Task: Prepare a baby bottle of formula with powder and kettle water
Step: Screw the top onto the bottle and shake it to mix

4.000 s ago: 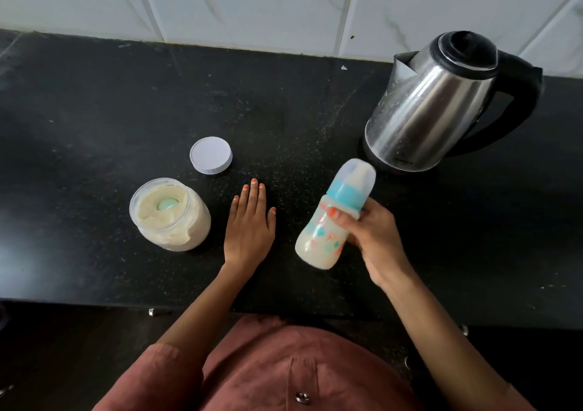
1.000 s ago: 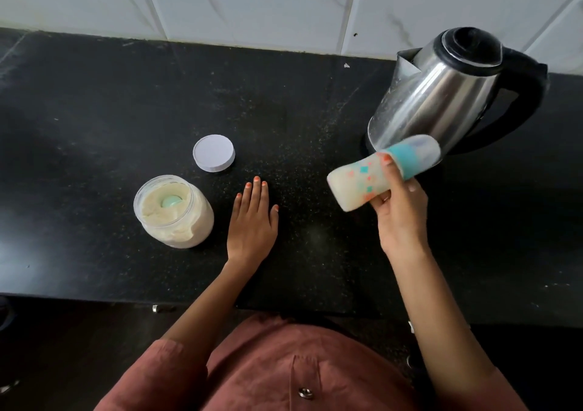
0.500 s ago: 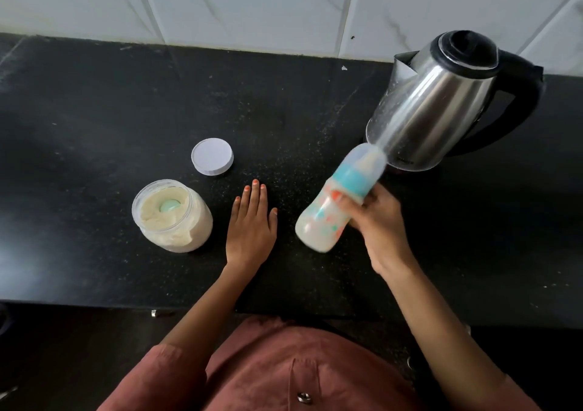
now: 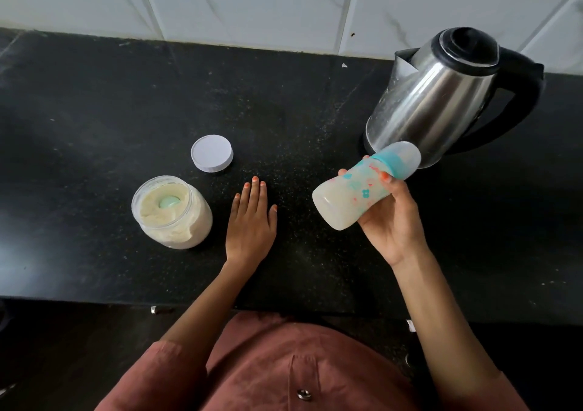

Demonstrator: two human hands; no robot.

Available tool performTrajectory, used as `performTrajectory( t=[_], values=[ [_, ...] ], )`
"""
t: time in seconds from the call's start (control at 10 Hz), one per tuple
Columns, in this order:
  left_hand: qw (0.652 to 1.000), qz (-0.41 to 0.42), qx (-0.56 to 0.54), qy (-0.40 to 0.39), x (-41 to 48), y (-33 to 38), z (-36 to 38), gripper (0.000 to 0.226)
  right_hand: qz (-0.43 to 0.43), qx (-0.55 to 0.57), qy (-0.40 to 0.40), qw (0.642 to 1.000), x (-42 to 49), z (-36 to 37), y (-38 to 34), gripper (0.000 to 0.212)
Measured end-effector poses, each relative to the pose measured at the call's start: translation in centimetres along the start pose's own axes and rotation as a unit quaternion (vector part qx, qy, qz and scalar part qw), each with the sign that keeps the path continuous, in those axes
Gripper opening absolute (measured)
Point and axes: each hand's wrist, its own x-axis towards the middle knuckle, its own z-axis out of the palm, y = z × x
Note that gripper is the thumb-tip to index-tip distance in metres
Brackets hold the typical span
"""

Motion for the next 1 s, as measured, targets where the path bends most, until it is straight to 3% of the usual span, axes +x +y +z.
performTrajectory(
  t=[0.1,0.2,0.3,0.4,0.5,0.6,0.7,0.8,0.9,1.0],
  values=[
    [1.000,0.001,-0.002,0.001,0.0,0.0,-0.1,0.055,0.007,-0.007,0.010,1.000,-0.1,0.0,0.0,0.075],
    [1.000,0.001,-0.003,0.001,0.0,0.0,-0.1,0.055,0.001,-0.118,0.005,0.993,-0.1,0.1,-0.2,0.072],
    [1.000,0.000,0.002,0.003,0.0,0.0,0.0,0.055,-0.068,-0.279,0.022,0.958,-0.1,0.2,-0.2,0.051],
    [1.000,0.003,0.002,0.005,0.0,0.0,0.1,0.055,-0.139,-0.330,0.064,0.931,-0.1,0.2,-0.5,0.040],
    [1.000,0.007,0.000,0.006,0.0,-0.1,0.1,0.055,-0.201,-0.211,0.132,0.947,0.1,-0.6,-2.0,0.042],
    [1.000,0.007,0.003,0.008,0.0,-0.1,0.2,0.055,-0.168,-0.082,0.200,0.962,0.2,-1.5,-1.6,0.057],
    [1.000,0.004,0.003,0.007,-0.1,-0.1,0.1,0.055,-0.035,-0.153,0.166,0.974,-0.6,-1.6,0.9,0.060],
    [1.000,0.005,0.003,0.008,0.0,-0.1,0.0,0.055,-0.055,-0.150,0.164,0.973,-0.5,-1.7,0.3,0.060],
    [1.000,0.005,0.008,0.007,0.0,0.0,0.0,0.055,-0.124,-0.038,0.208,0.969,0.5,-1.6,-1.0,0.052],
    [1.000,0.003,0.004,0.004,-0.1,-0.1,0.0,0.055,-0.064,-0.110,0.169,0.977,0.1,-1.0,0.7,0.054]
  ],
)
